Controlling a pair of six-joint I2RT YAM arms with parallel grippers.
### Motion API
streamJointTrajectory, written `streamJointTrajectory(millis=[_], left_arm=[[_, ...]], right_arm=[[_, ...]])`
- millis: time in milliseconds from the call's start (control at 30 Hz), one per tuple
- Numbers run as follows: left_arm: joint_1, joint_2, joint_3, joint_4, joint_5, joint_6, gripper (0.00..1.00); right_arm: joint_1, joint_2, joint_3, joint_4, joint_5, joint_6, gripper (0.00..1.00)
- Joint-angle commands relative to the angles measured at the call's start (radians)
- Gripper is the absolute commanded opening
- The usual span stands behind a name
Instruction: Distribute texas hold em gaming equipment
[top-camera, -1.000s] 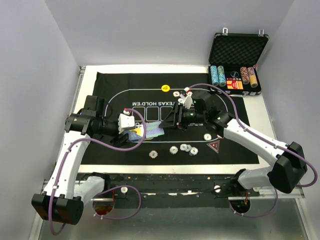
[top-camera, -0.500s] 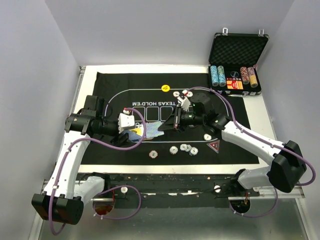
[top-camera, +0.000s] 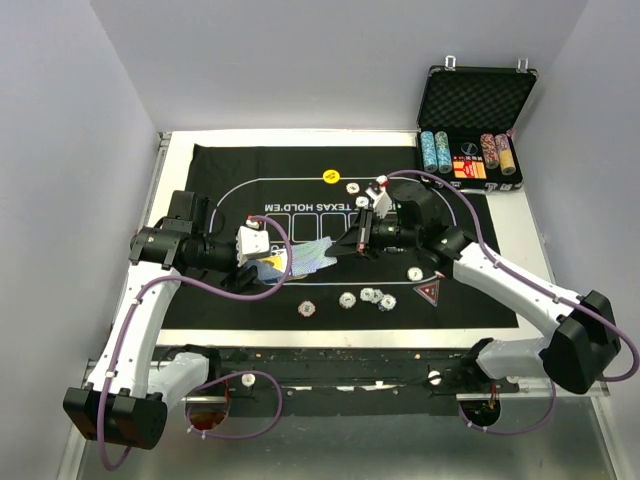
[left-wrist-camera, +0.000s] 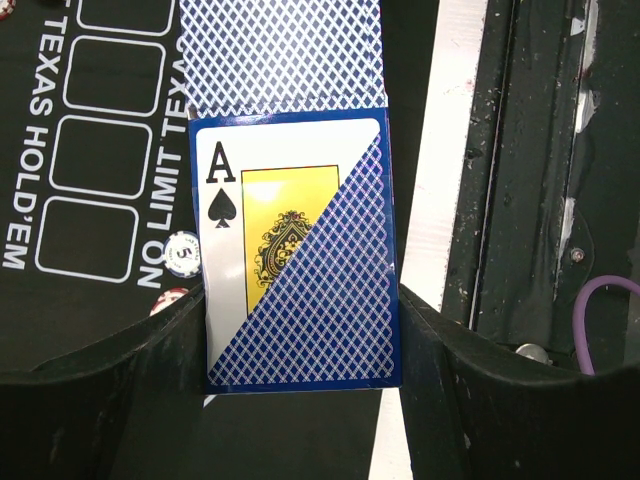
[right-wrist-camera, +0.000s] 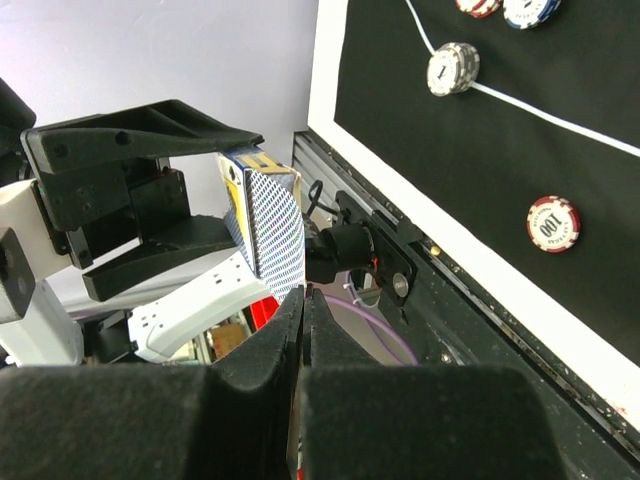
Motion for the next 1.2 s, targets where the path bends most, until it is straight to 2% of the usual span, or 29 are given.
streamJointTrajectory(millis=[0,100,333,567,700,800,967,1167], left_arm=[[-0.001,-0.001,0.004,0.007,0.047,0.003,0.2],[-0.001,-0.002,-0.001,0.004,0.047,0.006,0.2],[-0.001,-0.006,-0.001,0.0,0.054,0.008,0.2],[-0.001,-0.007,0.016,-0.027,0.058,0.022,0.19],[-0.001,-0.002,0.034,-0.05,0.072,0.026,0.19],[-0.001,-0.001,0.047,-0.054,0.081,0.02,0.19],[-0.001,-0.001,0.057,-0.051,0.09,0.005,0.2],[-0.001,-0.001,0.061,-0.057,0.093,0.005,0.2]], right_arm=[[-0.027,-0.035,0.027,-0.057,-0.018,-0.027,0.07],[-0.065,-0.055,0.033,-0.057,-0.036,-0.013,0.01],[-0.17,-0.058,0.096,-0.065,-0.097,-0.016,0.01],[-0.3,0.057,0.169,-0.034,-0.151,-0.044,0.01],[-0.296,0.247,0.232,0.107,-0.193,-0.012,0.01],[-0.259,0.431,0.349,0.173,-0.185,-0.018,0.01],[-0.149,0.782,0.696,0.119,-0.164,-0.07,0.01],[-0.078,1.169,1.108,0.018,-0.162,-0.065,0.01]])
